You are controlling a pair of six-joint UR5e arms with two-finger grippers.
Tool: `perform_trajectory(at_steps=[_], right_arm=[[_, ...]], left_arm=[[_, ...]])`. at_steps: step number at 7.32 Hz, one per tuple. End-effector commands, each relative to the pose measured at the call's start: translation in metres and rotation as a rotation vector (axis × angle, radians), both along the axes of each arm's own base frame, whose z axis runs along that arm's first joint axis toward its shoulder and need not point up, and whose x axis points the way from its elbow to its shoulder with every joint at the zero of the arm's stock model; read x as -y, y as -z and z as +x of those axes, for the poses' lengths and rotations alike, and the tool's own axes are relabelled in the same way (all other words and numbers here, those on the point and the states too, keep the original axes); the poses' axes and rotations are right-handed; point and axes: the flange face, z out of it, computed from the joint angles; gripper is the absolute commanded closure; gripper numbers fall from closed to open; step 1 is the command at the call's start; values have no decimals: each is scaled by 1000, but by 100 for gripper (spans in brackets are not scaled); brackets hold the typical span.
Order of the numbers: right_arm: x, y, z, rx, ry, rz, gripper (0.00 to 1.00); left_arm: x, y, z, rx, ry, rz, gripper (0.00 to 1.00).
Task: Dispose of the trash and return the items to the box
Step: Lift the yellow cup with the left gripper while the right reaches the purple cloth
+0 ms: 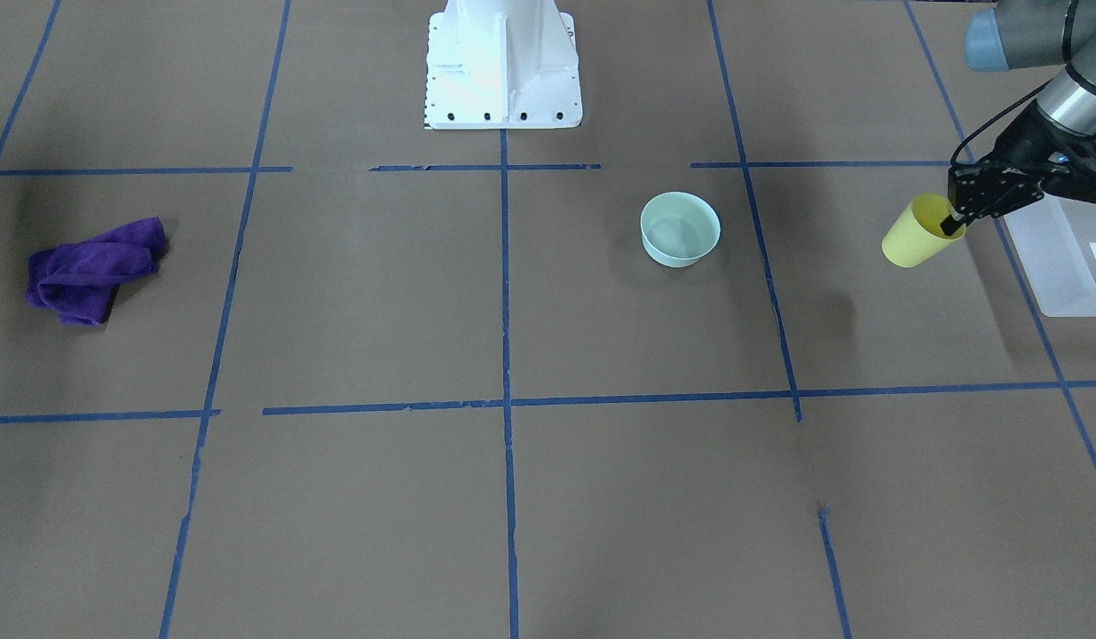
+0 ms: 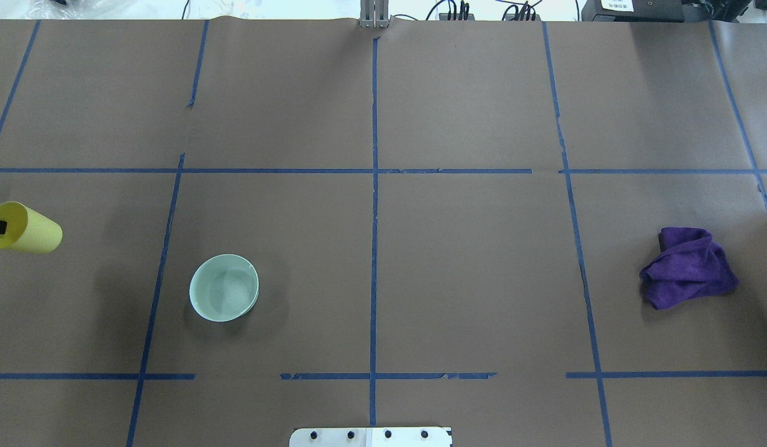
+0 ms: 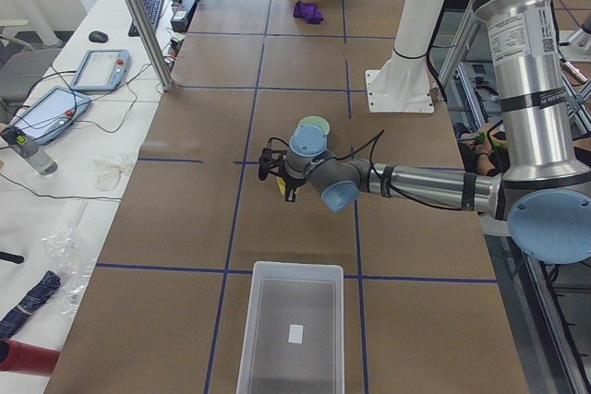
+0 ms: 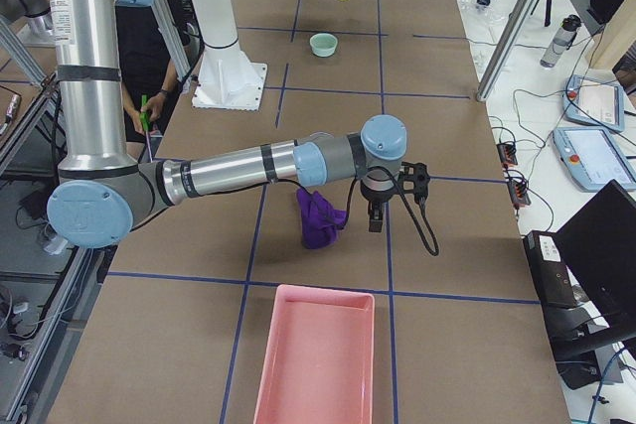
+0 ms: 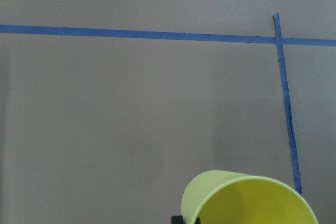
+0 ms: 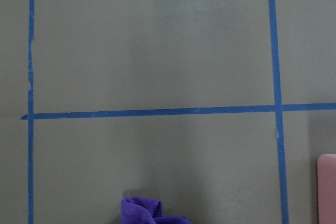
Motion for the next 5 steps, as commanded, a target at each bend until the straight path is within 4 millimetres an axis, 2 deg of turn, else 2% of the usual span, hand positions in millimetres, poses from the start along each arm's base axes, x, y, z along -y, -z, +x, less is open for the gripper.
perform_trajectory(at_steps=[1, 2, 3, 4, 5], right_arm=[[-37, 11, -48, -27, -36, -2, 0], [-62, -5, -70, -17, -45, 28, 0], [-78, -15, -89, -15, -36, 27, 0], [-91, -33, -106, -52, -5, 27, 0], [-93, -51, -125, -84, 28, 24, 0]], left_arm=[[41, 10, -47, 94, 7, 51, 100], [59, 18, -66, 127, 12, 60, 100], [78, 31, -83, 158, 5, 81, 100], [92, 39, -112, 197, 8, 109, 100], [98, 37, -133, 231, -5, 127, 100]])
